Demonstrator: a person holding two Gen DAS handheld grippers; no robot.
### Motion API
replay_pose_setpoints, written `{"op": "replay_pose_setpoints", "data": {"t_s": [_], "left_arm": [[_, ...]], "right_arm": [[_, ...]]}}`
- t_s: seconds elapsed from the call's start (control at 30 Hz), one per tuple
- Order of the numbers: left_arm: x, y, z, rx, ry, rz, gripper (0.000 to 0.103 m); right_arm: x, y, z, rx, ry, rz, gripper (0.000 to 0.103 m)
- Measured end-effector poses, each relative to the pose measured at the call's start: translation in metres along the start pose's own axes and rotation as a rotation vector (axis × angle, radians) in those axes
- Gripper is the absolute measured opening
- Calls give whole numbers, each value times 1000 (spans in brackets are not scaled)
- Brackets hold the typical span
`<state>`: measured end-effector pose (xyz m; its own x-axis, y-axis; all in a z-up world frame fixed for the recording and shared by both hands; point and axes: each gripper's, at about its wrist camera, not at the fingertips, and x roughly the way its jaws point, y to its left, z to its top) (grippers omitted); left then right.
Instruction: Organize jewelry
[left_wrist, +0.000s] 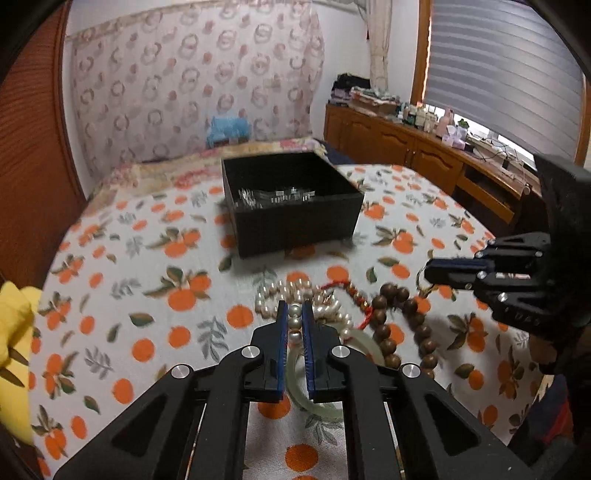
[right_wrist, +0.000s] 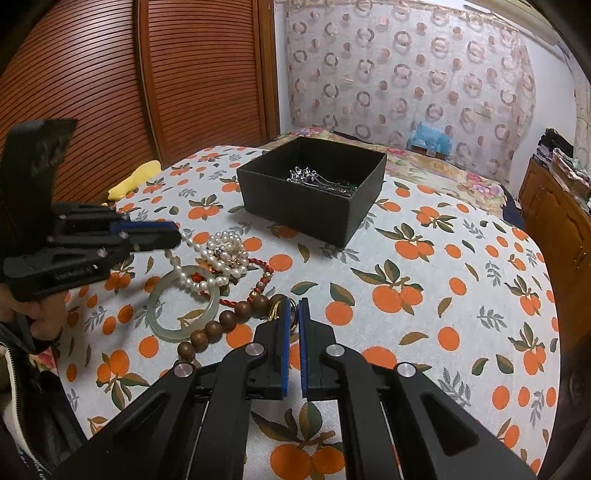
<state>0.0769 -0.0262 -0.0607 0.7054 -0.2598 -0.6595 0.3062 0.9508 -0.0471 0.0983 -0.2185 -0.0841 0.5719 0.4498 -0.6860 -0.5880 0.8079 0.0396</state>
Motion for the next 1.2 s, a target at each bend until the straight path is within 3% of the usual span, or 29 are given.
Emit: {"op": "replay_pose_setpoints", "data": {"t_s": [0.5,1.2], "left_arm": [[-55,2,56,25,-169,26,7],[-90,-4,122,81,-292,67,7]], "right_arm": [[-26,4,21,-13,-64,-7,5],[-33,-1,56,-22,-117,-20,5]]}}
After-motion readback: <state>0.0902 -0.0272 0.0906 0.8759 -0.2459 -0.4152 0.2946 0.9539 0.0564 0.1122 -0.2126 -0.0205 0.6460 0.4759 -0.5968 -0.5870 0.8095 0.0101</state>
